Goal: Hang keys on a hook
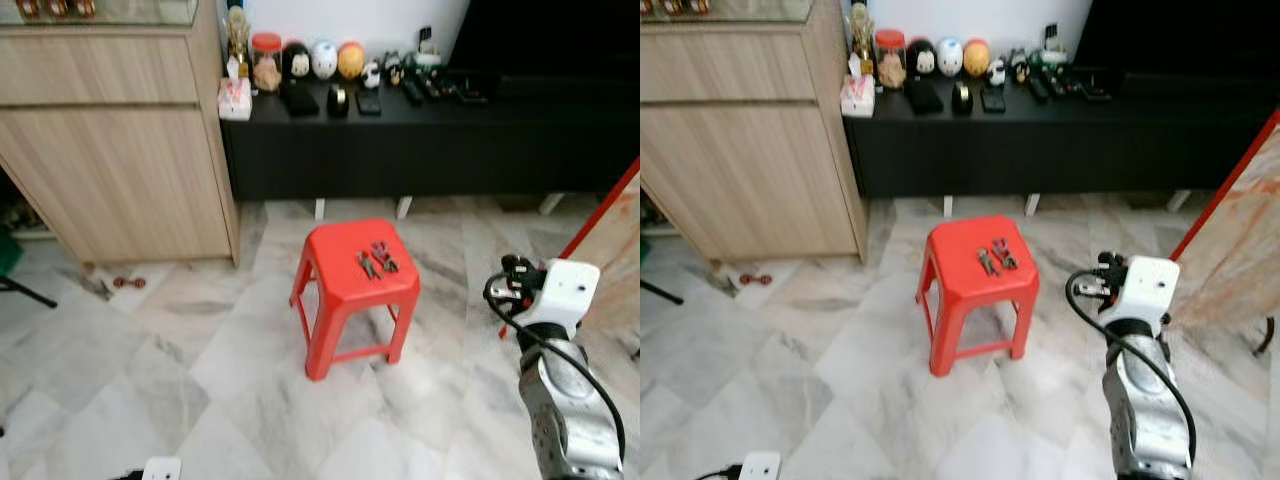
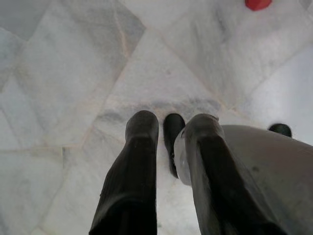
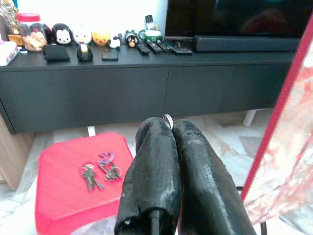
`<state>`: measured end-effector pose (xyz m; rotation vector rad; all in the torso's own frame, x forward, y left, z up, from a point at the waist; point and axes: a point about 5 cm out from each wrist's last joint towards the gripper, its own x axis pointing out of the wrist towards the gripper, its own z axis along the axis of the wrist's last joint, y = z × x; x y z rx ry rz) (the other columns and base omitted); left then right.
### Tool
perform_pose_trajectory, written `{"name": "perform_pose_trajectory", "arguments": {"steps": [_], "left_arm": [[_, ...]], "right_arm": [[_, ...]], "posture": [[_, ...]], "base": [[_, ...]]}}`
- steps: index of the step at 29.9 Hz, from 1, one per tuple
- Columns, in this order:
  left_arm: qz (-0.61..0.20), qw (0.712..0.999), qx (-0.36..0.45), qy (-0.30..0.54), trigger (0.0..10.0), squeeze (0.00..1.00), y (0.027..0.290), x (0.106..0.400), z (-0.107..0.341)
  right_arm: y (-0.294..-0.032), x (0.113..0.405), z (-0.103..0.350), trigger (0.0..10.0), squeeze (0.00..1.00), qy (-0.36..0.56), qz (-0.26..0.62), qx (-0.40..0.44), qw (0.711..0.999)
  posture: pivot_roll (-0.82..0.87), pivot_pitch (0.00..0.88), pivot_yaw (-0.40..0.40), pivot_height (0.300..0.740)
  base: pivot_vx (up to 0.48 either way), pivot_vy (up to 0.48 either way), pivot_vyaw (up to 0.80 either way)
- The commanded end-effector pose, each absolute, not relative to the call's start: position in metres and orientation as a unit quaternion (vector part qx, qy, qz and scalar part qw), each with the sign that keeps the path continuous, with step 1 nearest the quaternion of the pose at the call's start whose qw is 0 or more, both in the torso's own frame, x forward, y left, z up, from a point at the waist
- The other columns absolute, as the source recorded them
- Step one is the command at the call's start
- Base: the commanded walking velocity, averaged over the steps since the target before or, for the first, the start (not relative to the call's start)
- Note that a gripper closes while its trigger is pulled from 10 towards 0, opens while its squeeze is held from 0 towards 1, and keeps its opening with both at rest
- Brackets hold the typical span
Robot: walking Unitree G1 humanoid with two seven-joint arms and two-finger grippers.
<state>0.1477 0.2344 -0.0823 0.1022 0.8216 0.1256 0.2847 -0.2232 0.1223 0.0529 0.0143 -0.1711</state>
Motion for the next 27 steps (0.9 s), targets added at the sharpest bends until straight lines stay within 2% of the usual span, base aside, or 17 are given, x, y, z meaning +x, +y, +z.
{"name": "perform_pose_trajectory", "arguments": {"steps": [1,25,27], "left_arm": [[0.047,0.904,0.049,0.422,10.0,0.00,0.2276,0.1366,-0.0890],[0.051,0.901,0.047,0.429,10.0,0.00,0.2292,0.1329,-0.0903],[0.054,0.900,0.044,0.429,10.0,0.00,0.2293,0.1323,-0.0905]], "right_arm": [[-0.2280,0.2829,0.1229,10.0,0.00,0.005,-0.093,0.027,0.995],[-0.2290,0.2838,0.1279,10.0,0.00,-0.003,-0.101,0.026,0.995],[-0.2290,0.2842,0.1291,10.0,0.00,-0.005,-0.102,0.026,0.994]], "posture": [[0.11,0.119,-0.100,0.740],[0.11,0.120,-0.103,0.740],[0.11,0.119,-0.103,0.740]], "base": [[0.000,-0.289,0.00],[0.000,-0.370,0.00],[0.000,0.000,0.00]]}}
